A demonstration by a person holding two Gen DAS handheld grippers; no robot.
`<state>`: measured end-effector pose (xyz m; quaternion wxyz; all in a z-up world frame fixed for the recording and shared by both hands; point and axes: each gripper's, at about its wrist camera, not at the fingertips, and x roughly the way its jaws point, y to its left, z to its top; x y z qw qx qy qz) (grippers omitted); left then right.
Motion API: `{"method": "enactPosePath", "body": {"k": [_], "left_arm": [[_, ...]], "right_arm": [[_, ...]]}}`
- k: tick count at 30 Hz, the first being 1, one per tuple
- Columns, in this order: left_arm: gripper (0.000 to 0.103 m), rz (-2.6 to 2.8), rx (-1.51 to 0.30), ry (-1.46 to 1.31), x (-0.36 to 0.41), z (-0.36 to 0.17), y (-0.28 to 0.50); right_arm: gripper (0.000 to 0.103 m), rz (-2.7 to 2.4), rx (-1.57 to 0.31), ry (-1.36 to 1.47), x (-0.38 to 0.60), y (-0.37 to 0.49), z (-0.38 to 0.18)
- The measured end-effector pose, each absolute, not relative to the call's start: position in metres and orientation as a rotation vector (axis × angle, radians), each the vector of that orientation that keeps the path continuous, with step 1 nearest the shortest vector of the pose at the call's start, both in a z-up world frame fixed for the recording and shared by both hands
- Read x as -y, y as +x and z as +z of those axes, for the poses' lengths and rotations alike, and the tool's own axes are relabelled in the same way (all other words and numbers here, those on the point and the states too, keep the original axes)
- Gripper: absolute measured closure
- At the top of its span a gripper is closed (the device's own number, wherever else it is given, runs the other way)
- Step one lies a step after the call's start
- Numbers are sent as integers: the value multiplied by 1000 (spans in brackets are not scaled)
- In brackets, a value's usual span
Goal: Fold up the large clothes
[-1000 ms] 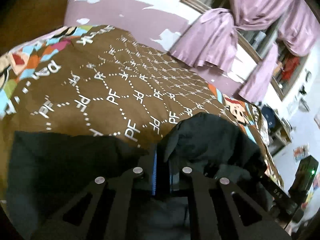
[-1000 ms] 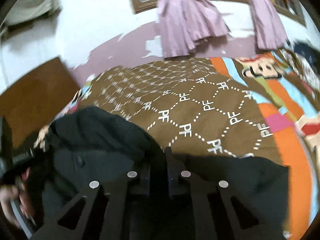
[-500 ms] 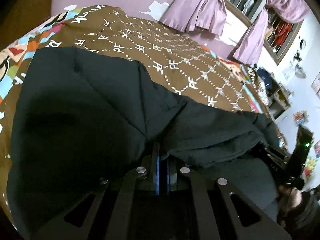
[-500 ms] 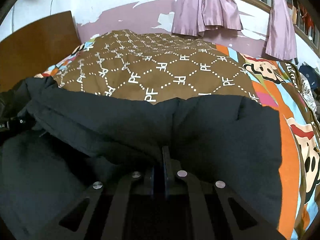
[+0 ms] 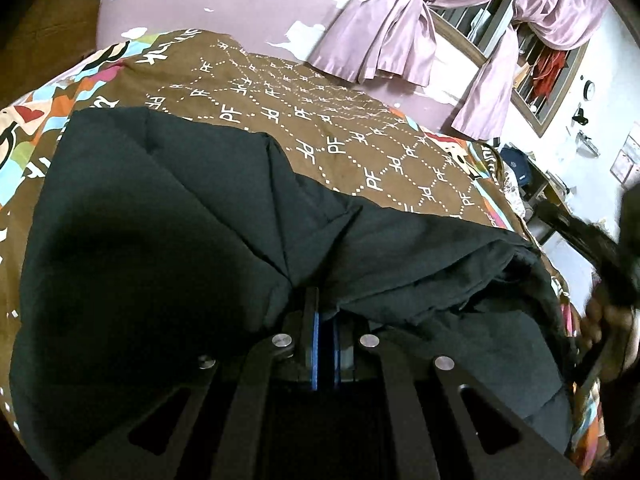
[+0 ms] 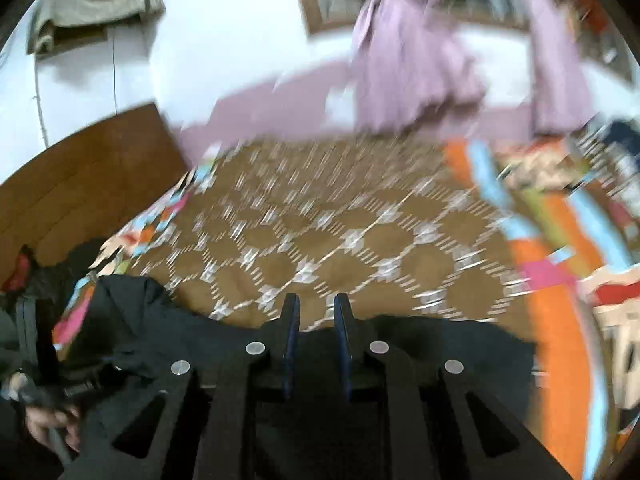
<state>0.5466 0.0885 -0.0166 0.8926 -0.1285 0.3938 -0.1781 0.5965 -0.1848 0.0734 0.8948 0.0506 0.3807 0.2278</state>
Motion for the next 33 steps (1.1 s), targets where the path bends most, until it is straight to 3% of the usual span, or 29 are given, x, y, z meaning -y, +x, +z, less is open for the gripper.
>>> {"method": "enactPosePath", "body": {"k": [4,10,12,15,17,24,31,33], "left_arm": [[97,-372,-735,-268,-93,2,533],[97,-433,-482,-148,-71,49,492],[97,-492,-547,-122,-51,53,508],[97,-501,-898,-23,-10,21,559],[98,-466,-1000,64,3,-1,570],[101,-444,-1060,118,10,-30,584],[100,-400,-1012,100,3,-45,577],[101,-422,-970,67,-3,-44,570]], "right_arm": [[87,599,-1029,68,156,614,28],[87,668,-1027,13,165,582,4],[88,667,-1035,18,170,580,3],[91,661,-1045,-91,167,571,9],[93,646,-1049,-207,166,562,7],[93,618,-1158,-175,161,583,-29],[94,539,-1017,-222,153,568,-36],[89,582,-985,-154,163,563,-23]]}}
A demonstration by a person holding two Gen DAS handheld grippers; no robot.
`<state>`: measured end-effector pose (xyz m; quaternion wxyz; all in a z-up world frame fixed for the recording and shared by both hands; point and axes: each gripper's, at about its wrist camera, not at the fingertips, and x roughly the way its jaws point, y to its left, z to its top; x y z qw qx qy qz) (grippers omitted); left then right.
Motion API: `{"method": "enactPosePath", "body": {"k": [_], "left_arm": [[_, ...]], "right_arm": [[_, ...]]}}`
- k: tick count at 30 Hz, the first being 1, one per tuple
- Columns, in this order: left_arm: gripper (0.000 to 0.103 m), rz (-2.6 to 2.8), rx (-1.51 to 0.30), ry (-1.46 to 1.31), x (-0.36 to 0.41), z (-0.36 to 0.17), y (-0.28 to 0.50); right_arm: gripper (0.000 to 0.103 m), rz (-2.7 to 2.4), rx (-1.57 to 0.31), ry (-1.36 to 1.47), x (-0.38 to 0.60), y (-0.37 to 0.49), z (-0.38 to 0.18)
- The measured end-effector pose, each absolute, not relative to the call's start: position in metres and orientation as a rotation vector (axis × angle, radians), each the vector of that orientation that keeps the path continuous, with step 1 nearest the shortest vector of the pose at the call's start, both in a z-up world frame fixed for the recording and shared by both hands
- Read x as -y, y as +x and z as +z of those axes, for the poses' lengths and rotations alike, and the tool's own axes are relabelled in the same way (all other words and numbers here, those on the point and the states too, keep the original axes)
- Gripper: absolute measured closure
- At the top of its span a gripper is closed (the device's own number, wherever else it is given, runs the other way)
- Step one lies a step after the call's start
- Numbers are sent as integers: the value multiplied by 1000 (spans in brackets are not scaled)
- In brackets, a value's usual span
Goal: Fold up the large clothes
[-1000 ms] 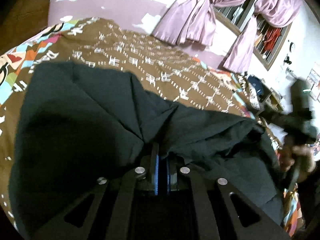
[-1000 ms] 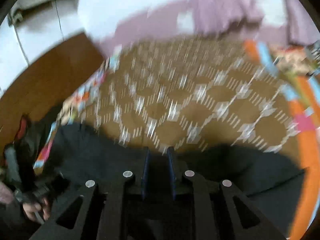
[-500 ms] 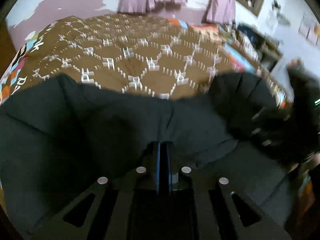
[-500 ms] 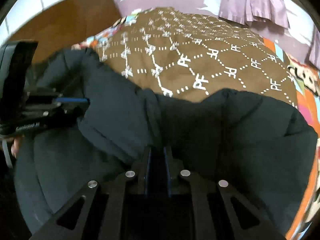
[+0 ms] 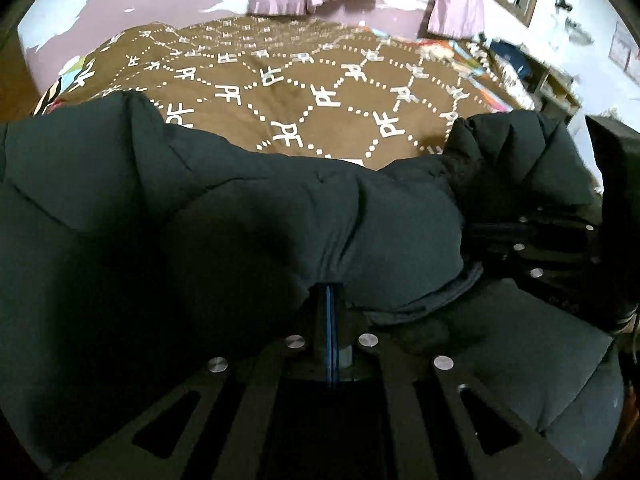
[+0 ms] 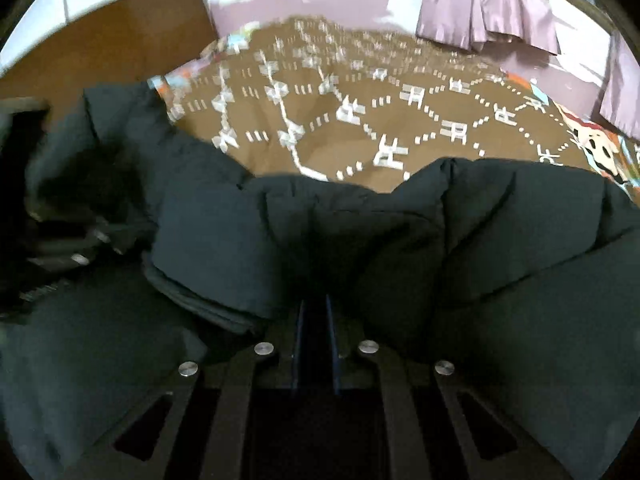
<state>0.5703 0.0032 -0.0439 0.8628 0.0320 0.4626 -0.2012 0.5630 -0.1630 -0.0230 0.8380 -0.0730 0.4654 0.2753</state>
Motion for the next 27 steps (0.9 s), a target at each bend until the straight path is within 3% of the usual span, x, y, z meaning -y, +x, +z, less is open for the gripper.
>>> {"method": "enactPosePath", "body": {"k": [5,9,12,18,22,27], "left_arm": [[101,-488,-932,-68,-21,-42,566],[101,-497,-930,-94,-21,-37,567],[101,-487,-945,-84,-18,-39,571],[100,-478,-946,-72,-20,-41,564],[100,-471,-919,-91,-23,-34,549],[100,-391,-860,-169,-31,-17,514]], "right_arm": [[89,707,-909,-61,162,561,18],[90,723,-1093,-165,127,572,-19],[95,686,-1082,-142,127,578,-35],[95,662,-1043,-122,131,572,-38],[86,599,-938,-109,145,543,-23],[63,542,-858,50,179,509,-4]]}}
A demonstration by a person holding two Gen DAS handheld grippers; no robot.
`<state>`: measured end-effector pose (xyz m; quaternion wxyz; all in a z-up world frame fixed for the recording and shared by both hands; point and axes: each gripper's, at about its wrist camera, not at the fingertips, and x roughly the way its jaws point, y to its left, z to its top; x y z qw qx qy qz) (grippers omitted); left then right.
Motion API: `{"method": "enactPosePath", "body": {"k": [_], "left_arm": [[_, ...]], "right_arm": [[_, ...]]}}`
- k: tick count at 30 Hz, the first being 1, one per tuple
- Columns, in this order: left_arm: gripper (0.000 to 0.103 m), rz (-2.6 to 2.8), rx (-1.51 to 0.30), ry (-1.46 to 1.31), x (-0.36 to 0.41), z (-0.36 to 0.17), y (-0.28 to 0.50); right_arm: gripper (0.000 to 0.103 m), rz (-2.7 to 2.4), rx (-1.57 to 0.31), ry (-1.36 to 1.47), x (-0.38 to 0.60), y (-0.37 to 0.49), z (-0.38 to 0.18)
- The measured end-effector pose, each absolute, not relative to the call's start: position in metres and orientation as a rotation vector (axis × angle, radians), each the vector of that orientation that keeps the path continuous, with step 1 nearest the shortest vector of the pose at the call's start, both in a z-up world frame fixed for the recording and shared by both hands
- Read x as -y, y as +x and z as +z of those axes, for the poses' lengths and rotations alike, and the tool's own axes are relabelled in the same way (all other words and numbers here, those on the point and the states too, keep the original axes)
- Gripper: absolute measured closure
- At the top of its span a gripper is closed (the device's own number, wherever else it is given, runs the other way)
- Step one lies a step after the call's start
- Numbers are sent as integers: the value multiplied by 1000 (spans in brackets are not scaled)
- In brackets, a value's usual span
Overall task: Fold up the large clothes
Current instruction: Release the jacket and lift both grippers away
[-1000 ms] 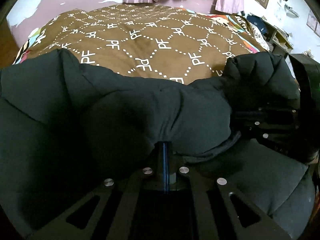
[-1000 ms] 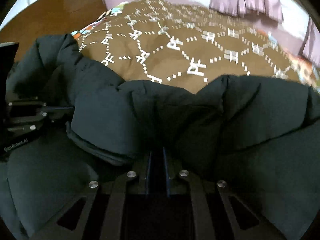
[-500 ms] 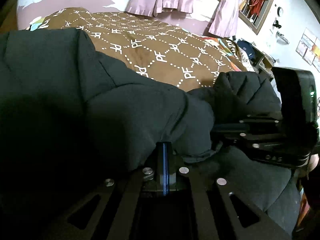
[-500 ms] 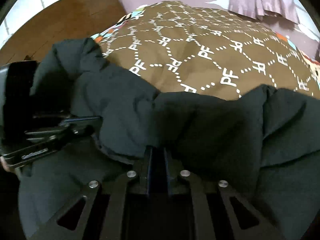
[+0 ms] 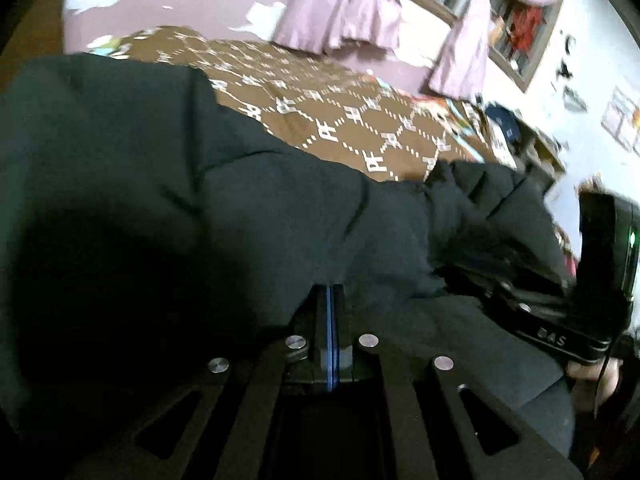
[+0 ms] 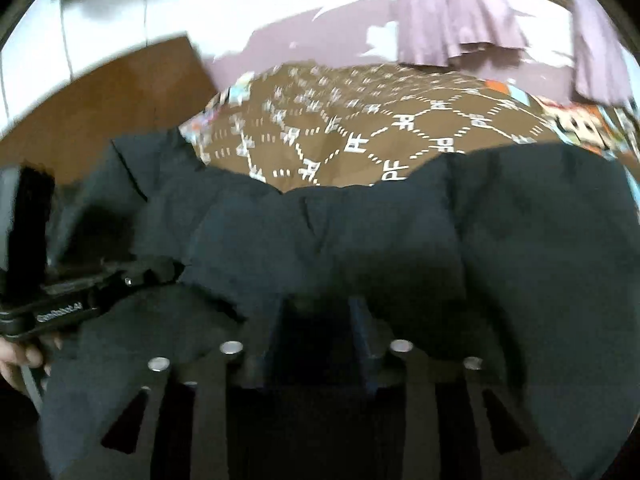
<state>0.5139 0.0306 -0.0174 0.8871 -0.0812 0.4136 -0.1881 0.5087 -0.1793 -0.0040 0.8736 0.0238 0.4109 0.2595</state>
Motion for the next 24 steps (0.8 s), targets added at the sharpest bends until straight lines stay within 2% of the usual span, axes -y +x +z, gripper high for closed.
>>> {"method": "enactPosePath", "body": {"k": [1,2,3,4,5,6,7,12,14,16,19,22,24], "left_arm": [[100,-377,-858,-183,-33,-13,509],[100,-362,-859,-199,-35,-8,504],[94,-338,-859,-223,-37,-2,497],[79,-320,-854,-233,-38,4,492],[69,-312,-843,-246,-38,9,486],[50,-312,-834,-256,-39,14,482],[43,-305,-822,-265,-38,20,476],[39,-272,-776,-243,-27,58,450],[32,-254,-755,-211,-24,72,439],[17,-209,-732,-174,-19,84,427],[9,-142,-653,-134,-14,104,401],[6,-116,-605,-112,-11,120,377],[5,-124,-585,-88,-9,127,361]], "right_arm": [[58,515,-824,68,187,500,2],[44,467,-789,56,192,492,10],[29,391,-728,29,198,480,22],[21,344,-685,16,203,471,31],[16,321,-661,10,206,466,38],[16,303,-649,7,210,461,44],[16,291,-654,3,213,459,50],[12,285,-665,-23,224,439,79],[12,293,-660,-30,232,425,91],[12,307,-655,-32,238,408,102],[9,313,-651,-29,243,389,119],[7,318,-640,-13,247,369,136],[0,306,-619,-20,249,350,149]]}}
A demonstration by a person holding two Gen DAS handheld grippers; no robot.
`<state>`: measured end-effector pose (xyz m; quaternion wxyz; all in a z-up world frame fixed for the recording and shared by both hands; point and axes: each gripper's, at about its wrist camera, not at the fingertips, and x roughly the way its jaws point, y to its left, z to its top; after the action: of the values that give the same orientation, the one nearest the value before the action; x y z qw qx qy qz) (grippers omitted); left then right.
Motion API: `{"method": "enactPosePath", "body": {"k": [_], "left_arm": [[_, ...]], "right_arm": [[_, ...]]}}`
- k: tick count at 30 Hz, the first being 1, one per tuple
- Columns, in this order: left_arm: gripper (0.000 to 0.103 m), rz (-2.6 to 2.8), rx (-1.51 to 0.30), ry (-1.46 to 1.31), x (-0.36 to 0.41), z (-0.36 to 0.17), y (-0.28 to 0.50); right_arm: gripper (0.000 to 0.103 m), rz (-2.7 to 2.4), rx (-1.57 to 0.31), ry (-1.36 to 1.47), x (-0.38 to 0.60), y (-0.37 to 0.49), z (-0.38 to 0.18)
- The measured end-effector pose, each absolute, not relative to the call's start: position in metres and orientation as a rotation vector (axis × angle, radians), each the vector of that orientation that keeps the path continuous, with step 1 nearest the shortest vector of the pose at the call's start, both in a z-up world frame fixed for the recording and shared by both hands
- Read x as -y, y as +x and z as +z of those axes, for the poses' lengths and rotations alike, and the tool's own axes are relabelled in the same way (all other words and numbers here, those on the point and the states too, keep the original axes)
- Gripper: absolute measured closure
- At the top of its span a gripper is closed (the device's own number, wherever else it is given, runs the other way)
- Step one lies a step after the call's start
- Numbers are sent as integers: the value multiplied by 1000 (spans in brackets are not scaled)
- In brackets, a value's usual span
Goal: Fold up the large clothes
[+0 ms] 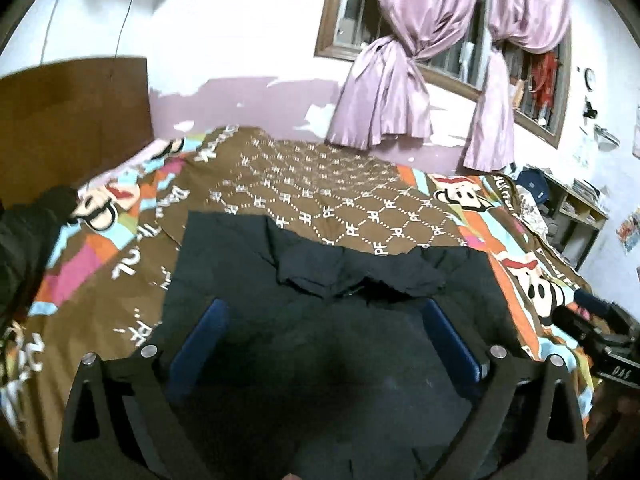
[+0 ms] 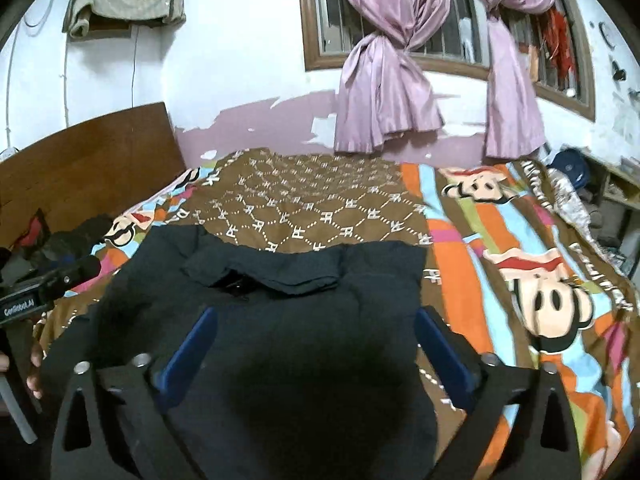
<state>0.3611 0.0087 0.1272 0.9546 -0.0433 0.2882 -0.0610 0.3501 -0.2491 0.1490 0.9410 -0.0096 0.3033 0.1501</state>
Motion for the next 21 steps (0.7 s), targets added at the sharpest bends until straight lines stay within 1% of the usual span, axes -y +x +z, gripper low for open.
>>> {"method": "enactPosePath", "body": {"k": [5,11,17,21], "left_arm": [[3,-159,-559,-32,-3,146,314],[3,-184,-544,-31,-9,163,252],[3,-172,-527,53,-8,175,196],[3,-163,-528,102,-14,172,167]], "right_arm": [[0,335,-595,-56,251,303,179],[0,411,-588,-56,246,248,201],[0,463,-570,-76,233,196,209],[0,482,-553,-113,226,165,205]]}}
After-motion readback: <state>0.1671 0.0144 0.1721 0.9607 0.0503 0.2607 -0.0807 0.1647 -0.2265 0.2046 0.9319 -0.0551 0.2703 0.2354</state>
